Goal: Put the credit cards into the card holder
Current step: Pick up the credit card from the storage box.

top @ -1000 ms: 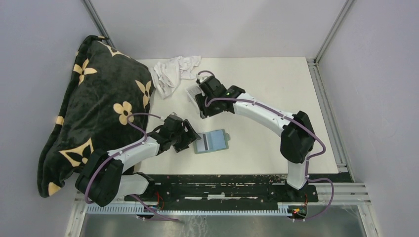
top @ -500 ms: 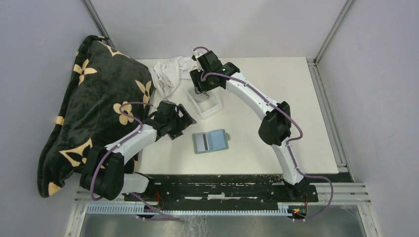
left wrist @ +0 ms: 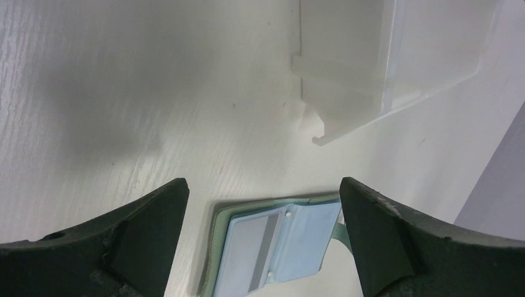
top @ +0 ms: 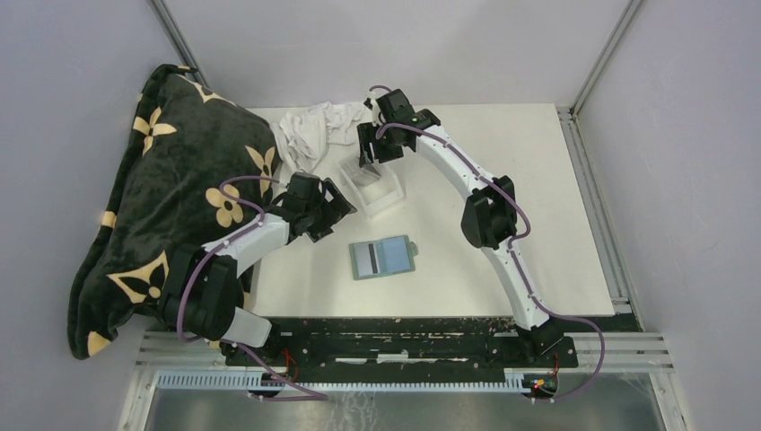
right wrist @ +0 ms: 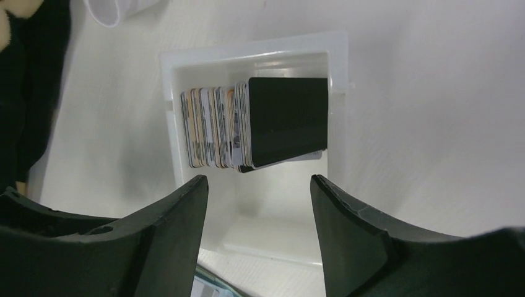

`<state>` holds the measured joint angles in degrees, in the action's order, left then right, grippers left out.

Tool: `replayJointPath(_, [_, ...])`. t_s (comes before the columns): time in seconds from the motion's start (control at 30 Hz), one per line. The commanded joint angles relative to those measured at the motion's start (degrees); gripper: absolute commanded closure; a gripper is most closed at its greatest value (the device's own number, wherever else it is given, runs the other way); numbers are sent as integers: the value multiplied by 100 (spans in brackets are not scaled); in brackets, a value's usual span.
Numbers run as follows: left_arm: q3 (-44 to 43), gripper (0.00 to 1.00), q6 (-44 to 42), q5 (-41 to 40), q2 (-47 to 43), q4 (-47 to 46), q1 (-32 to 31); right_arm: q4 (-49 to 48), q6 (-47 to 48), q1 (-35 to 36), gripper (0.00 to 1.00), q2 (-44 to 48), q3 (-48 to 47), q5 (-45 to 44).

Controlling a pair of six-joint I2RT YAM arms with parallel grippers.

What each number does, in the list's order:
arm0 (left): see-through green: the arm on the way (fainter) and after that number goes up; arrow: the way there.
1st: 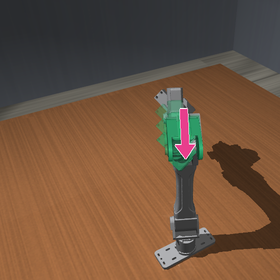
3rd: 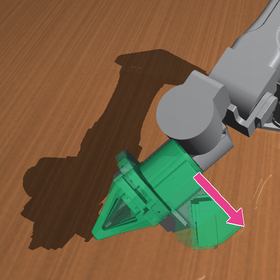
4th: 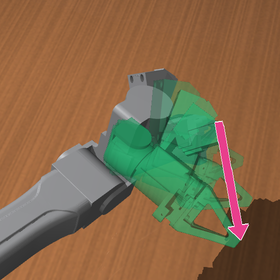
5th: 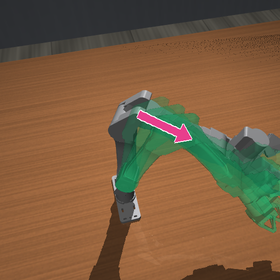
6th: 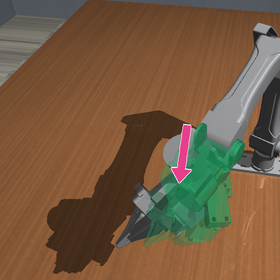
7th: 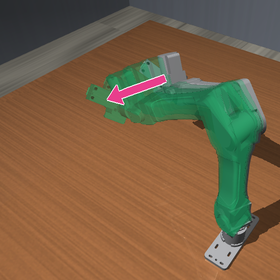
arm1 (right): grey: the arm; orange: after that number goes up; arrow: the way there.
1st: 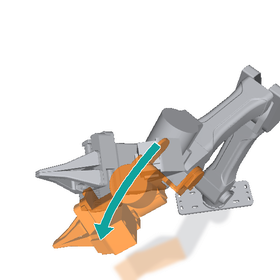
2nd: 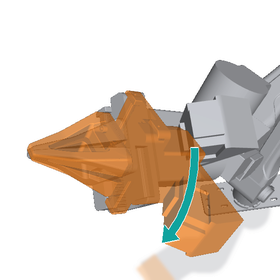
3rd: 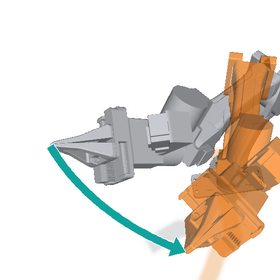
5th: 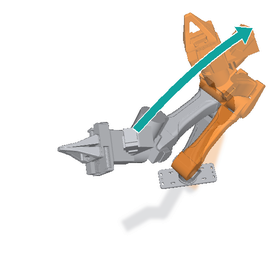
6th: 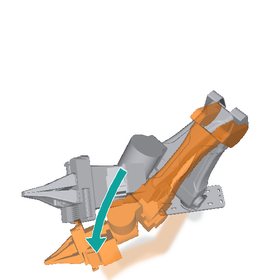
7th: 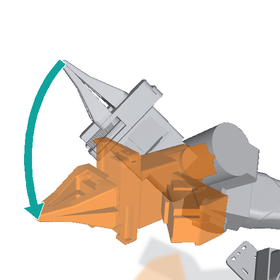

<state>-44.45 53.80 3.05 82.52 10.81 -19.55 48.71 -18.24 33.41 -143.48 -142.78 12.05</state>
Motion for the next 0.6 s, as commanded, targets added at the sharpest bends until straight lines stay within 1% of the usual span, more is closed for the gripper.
replayJointPath(0.0, [-174,0,136,-186,123,-539,70,-476,-248,-84,32,-188,-466,558])
replayJointPath(0.3, [-331,0,236,-431,495,-801,187,-798,-493,-98,31,-739,-870,812])
replayJointPath(0.57, [-144,0,535,-577,632,-1569,469,-1078,-645,-101,30,-1057,-1091,817])
